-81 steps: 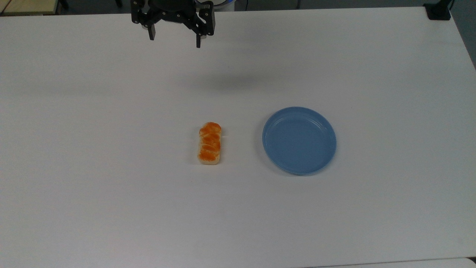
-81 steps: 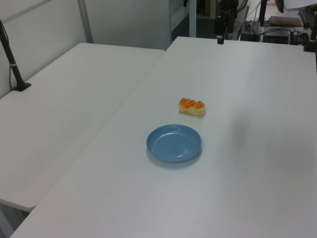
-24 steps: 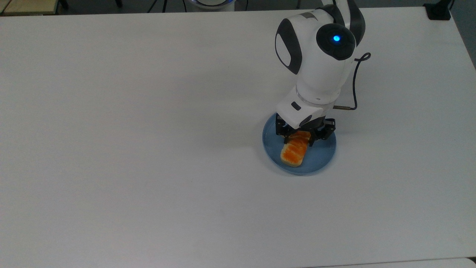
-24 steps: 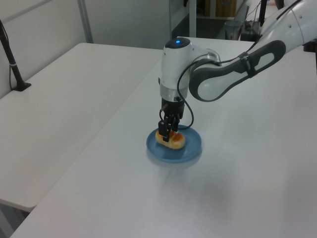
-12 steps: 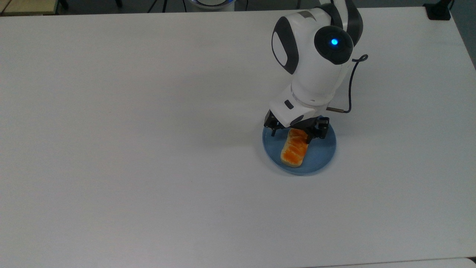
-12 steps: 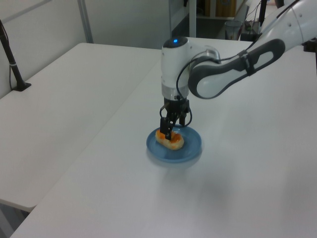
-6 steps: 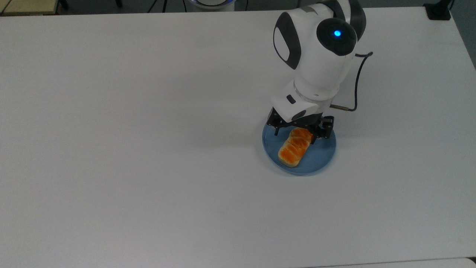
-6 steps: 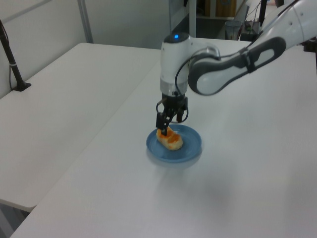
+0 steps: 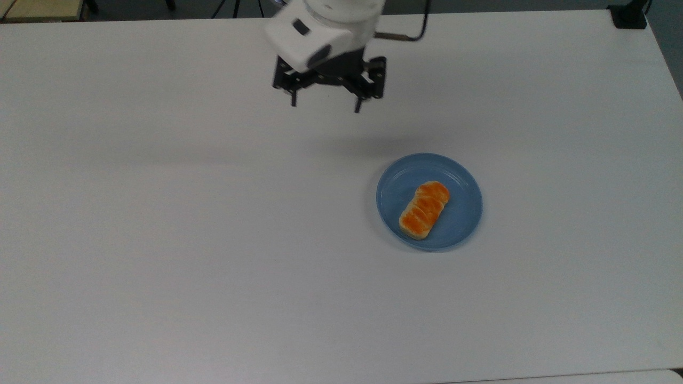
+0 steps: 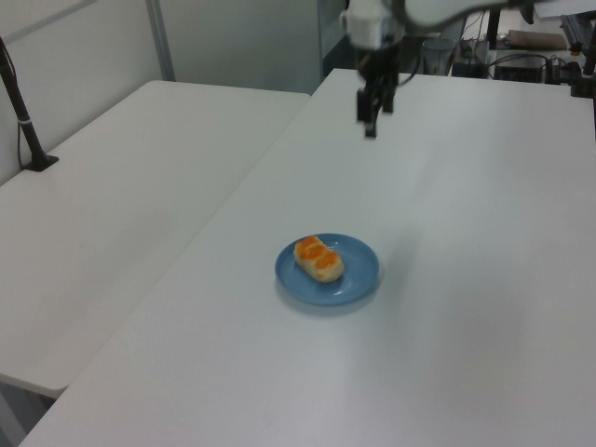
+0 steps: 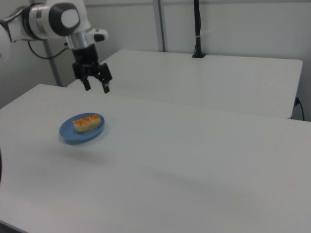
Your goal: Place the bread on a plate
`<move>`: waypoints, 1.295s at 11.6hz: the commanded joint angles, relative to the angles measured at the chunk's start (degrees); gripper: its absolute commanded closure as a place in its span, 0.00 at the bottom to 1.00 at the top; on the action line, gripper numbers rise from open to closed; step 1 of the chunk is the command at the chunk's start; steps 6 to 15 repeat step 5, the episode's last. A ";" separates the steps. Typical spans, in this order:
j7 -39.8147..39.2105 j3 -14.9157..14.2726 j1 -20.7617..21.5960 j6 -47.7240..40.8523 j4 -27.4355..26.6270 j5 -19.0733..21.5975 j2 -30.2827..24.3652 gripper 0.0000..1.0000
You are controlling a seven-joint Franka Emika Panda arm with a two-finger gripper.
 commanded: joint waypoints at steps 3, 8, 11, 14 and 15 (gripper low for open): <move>-9.15 0.91 -8.06 -1.88 -8.28 0.44 -12.66 0.00; -9.14 0.91 -8.94 -4.24 -8.20 0.53 -13.81 0.00; -9.14 0.91 -8.94 -4.24 -8.20 0.53 -13.81 0.00; -9.14 0.91 -8.94 -4.24 -8.20 0.53 -13.81 0.00; -9.14 0.91 -8.94 -4.24 -8.20 0.53 -13.81 0.00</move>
